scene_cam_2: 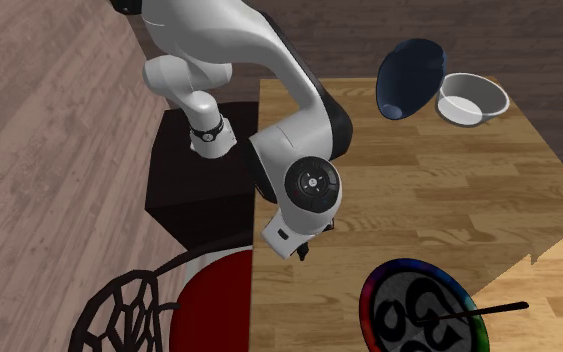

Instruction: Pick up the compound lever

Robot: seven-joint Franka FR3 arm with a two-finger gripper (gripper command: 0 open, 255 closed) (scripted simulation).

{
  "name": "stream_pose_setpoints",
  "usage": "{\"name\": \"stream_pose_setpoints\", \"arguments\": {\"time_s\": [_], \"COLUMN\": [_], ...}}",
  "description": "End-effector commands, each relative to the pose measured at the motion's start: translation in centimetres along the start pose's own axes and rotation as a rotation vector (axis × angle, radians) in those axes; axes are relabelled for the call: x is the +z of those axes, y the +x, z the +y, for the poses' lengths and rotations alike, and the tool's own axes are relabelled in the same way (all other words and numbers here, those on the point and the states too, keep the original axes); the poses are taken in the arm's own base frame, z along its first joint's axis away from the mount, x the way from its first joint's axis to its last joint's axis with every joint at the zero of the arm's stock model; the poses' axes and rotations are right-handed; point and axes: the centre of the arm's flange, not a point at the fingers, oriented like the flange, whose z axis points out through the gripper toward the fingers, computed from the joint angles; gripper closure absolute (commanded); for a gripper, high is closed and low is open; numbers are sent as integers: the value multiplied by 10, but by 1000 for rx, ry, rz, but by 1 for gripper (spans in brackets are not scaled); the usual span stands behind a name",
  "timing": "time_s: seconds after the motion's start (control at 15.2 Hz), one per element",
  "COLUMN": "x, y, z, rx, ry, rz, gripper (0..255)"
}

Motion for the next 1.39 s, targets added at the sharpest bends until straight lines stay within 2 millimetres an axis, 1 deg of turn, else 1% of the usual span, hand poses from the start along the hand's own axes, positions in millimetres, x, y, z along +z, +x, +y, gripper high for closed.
{"name": "stream_pose_setpoints", "arguments": {"time_s": [0.0, 0.2, 1.19, 1.32], "x": [0, 0, -77, -78], "y": [0, 0, -16, -17], "z": [0, 1, -2, -2], "rx": [0, 0, 0, 0], "ry": [0, 0, 0, 0], "rz": [0, 0, 0, 0], "gripper": [255, 255, 255, 255]}}
